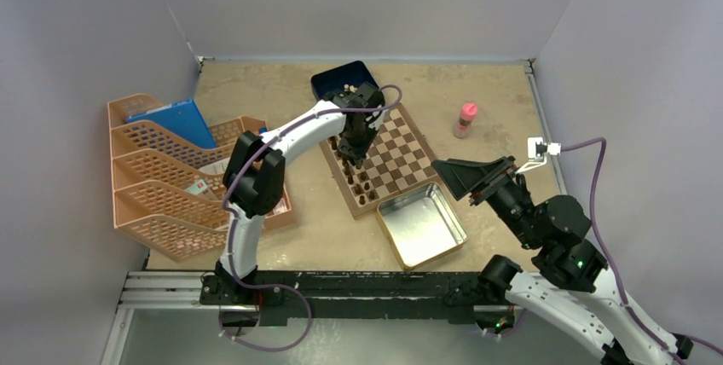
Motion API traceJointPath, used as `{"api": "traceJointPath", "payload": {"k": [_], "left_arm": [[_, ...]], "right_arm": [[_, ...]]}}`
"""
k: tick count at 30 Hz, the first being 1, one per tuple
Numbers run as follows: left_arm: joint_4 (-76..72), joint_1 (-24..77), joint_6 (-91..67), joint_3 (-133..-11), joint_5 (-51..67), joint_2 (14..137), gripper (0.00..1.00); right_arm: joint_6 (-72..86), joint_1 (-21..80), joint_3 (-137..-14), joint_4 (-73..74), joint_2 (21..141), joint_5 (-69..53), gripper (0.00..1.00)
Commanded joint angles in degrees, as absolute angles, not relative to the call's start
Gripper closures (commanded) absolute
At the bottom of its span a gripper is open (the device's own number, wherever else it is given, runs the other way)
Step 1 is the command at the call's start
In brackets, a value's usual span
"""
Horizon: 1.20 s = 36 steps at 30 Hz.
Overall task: Set up the chess pieces on the board
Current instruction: Place the chess piece on the chessboard.
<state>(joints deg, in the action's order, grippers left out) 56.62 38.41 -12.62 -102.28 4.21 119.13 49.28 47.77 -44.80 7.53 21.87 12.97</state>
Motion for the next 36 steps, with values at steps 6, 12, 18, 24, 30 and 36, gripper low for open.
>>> {"api": "traceJointPath", "payload": {"k": [6,12,18,24,30,36], "left_arm": [[57.65,38.93,-11.49,-105.70,2.82,121.34,0.96],[57.82,38.94,-11.34,-105.91,2.18,122.14,0.95],[58.00,39.02,-11.25,-105.39,2.02,122.58,0.94],[57.61,39.03,-11.00,-105.28,1.85,122.82,0.91],[57.39,39.11,-10.72,-105.49,2.90,123.39,0.89],[57.40,39.20,-10.42,-105.38,2.81,122.98,0.86]], "right_arm": [[48.24,47.94,-47.33,6.63,22.30,13.88,0.01],[48.24,47.95,-47.34,6.77,22.31,14.13,0.01],[48.25,47.99,-47.20,6.96,22.27,14.14,0.01],[48.48,47.99,-46.89,7.20,21.97,14.24,0.01],[48.98,47.96,-46.24,7.55,21.04,14.36,0.01],[48.62,47.97,-46.34,7.24,21.48,14.36,0.01]]}}
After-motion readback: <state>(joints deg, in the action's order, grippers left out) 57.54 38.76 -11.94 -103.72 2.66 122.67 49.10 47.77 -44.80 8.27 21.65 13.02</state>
